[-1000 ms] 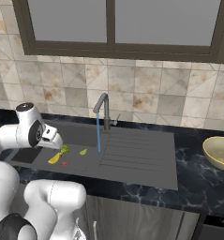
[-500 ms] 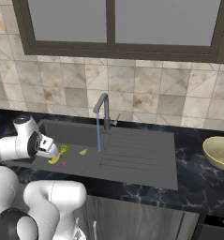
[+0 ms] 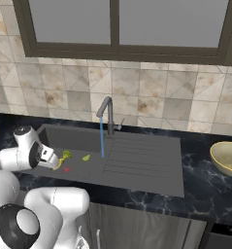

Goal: Pick the lemon wedges from the sink and place them in one bowl. Place the broccoli in the other bowl. Then turn off the sink faucet.

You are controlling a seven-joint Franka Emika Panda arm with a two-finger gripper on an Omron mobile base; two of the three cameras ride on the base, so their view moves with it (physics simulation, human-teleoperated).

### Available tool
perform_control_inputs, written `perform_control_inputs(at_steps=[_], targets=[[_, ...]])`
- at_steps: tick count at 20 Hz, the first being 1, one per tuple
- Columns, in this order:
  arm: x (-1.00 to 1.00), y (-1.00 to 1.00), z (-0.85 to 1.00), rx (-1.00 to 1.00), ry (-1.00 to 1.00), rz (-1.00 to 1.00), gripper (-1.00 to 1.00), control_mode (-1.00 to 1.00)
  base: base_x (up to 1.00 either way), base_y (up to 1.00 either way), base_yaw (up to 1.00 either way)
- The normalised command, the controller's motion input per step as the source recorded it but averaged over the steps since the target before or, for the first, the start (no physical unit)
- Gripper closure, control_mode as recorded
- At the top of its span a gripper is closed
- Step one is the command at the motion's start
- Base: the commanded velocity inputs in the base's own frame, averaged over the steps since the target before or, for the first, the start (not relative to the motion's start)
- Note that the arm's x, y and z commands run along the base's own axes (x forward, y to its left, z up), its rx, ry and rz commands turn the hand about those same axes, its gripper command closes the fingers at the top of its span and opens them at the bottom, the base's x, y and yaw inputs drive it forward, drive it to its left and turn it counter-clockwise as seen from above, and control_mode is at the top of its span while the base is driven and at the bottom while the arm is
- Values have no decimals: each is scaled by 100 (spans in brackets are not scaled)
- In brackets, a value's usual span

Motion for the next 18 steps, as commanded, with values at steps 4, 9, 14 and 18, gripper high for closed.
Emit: perform_control_inputs(at_steps=[4, 9, 14, 18], targets=[[32, 1, 0, 0, 0, -5, -100, -100, 0, 0, 0], [32, 10, -1, 0, 0, -4, -100, -100, 0, 0, 0], [27, 14, -3, 0, 2, -2, -100, -100, 0, 0, 0], [34, 7, -1, 0, 6, 0, -100, -100, 0, 0, 0]])
